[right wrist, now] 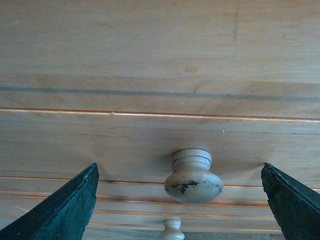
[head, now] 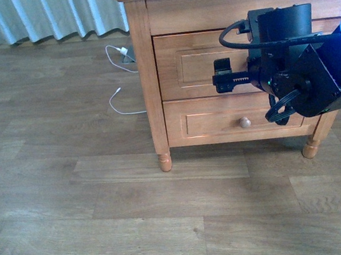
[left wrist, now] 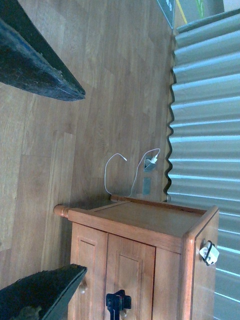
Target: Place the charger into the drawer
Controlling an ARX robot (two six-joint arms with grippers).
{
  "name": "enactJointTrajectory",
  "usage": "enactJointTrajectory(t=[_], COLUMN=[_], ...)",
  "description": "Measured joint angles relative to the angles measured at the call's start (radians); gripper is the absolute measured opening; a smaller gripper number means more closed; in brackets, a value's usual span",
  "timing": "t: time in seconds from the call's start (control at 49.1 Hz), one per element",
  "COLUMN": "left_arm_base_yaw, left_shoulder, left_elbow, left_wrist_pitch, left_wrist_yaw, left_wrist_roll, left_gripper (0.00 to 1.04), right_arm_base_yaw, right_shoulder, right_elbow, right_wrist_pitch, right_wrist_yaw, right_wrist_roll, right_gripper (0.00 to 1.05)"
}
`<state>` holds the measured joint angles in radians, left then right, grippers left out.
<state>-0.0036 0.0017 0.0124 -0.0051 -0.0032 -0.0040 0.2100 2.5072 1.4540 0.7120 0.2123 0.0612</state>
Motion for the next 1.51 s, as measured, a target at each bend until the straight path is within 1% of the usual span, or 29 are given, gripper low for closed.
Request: enactJointTrajectory(t=[0.407,0.448,0.509,0.591,0.652,0.774,0.815,0.876,1.284,1.508], left_arm_base_yaw=[0.000,0.000,0.000,0.000,0.000,0.000,0.000,0.000,0.000,0.000], left_shoulder=[0.000,0.000,0.000,0.000,0.000,0.000,0.000,0.000,0.000,0.000], left_elbow=[0.000,0.000,0.000,0.000,0.000,0.000,0.000,0.000,0.000,0.000], left_wrist_pitch=[0.000,0.000,0.000,0.000,0.000,0.000,0.000,0.000,0.000,0.000], left_wrist_yaw=[0.000,0.000,0.000,0.000,0.000,0.000,0.000,0.000,0.000,0.000], left_wrist_roll=[0.000,0.000,0.000,0.000,0.000,0.000,0.000,0.000,0.000,0.000], left_gripper=[0.99,0.99,0.99,0.99,0.99,0.99,0.99,0.99,0.99,0.99], right_arm_base_yaw=[-0.001,-0.001,-0.002,-0.007,-0.008,-0.008,-0.008,-0.006,-0.007,-0.003], right_shoulder=[0.000,0.000,0.000,0.000,0.000,0.000,0.000,0.000,-0.015,-0.071], right_elbow=[-0.004,-0.004,-0.004,-0.006,-0.007,-0.009,-0.010,-0.014,-0.052,-0.166], right_wrist_pitch=[0.014,0.014,0.016,0.020,0.022,0.024,0.027,0.032,0.059,0.107], right_wrist_yaw=[-0.002,0.000,0.008,0.008,0.008,0.008,0.004,0.003,-0.006,-0.011], right_wrist_roll=[0.018,0.019,0.018,0.014,0.014,0.013,0.013,0.011,-0.001,0.007], right_gripper=[0.97,0.95,0.86,0.69,0.58,0.42,0.33,0.25,0.23,0.23])
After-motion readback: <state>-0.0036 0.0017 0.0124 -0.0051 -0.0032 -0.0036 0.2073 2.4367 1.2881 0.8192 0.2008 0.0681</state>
